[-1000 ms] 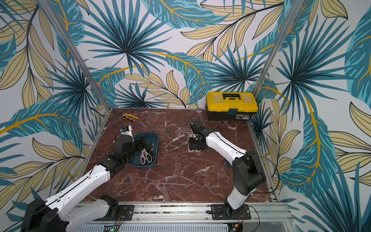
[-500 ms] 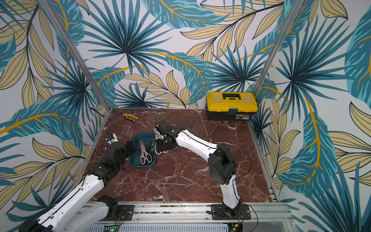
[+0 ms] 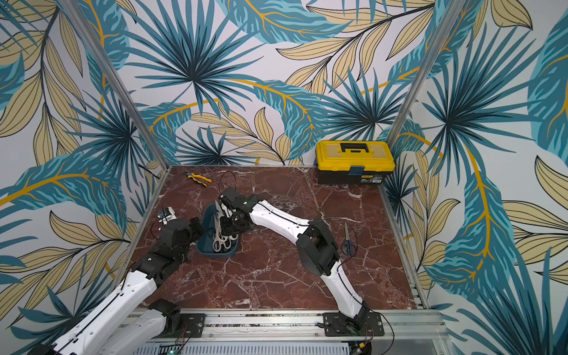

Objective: Put the scissors into the storage box
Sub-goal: Place the scissors in the storage box, then move the scissors to the center of the board.

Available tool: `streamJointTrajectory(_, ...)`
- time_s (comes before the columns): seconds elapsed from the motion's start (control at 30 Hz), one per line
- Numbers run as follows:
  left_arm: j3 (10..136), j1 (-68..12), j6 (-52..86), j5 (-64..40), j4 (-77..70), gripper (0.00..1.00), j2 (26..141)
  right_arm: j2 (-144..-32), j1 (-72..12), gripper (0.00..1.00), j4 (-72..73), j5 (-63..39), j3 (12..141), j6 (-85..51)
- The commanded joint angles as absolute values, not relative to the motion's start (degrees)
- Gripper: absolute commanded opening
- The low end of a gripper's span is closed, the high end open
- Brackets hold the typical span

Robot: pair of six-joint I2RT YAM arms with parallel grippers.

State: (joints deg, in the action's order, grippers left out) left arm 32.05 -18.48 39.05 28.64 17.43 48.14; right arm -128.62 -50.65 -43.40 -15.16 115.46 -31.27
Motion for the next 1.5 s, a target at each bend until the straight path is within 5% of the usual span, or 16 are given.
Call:
streamJointTrajectory(0.0,32.83,-18.19,38.79,29.47,17.42,0.89,49.35,-131.1,-50.71,0.07,-43.59,-15.94,116.62,-34.87)
streamJointTrajectory(0.27,34.01,-18.19,38.81,27.6,18.45,0.89,51.16,-132.89,-50.1,0.15,-43.98,-14.78,117.02,-36.47)
streamJointTrajectory(0.37,34.01,-18.19,38.63,27.6,18.63,0.89,51.2,-132.92,-50.02,0.39,-43.95,-14.86,117.16,-36.48)
streamJointTrajectory(0.57,34.79,-18.19,38.13,28.17,19.05,0.9,51.2,-130.43,-50.18,0.61,-43.87,-12.79,116.98,-34.71)
streamJointTrajectory(0.93,42.06,-19.94,30.3,24.88,19.44,0.9,53.27,-110.71,-46.5,0.71,-39.09,-2.94,101.28,-29.22)
streamJointTrajectory(1.17,51.2,-33.17,18.63,27.89,15.6,0.91,61.84,-96.09,-33.36,0.71,-36.31,4.83,82.29,-28.68)
streamJointTrajectory(1.47,57.35,-40.75,7.58,10.32,5.36,0.91,74.12,-83.69,-17.74,0.73,-37.54,9.6,66.18,-28.37)
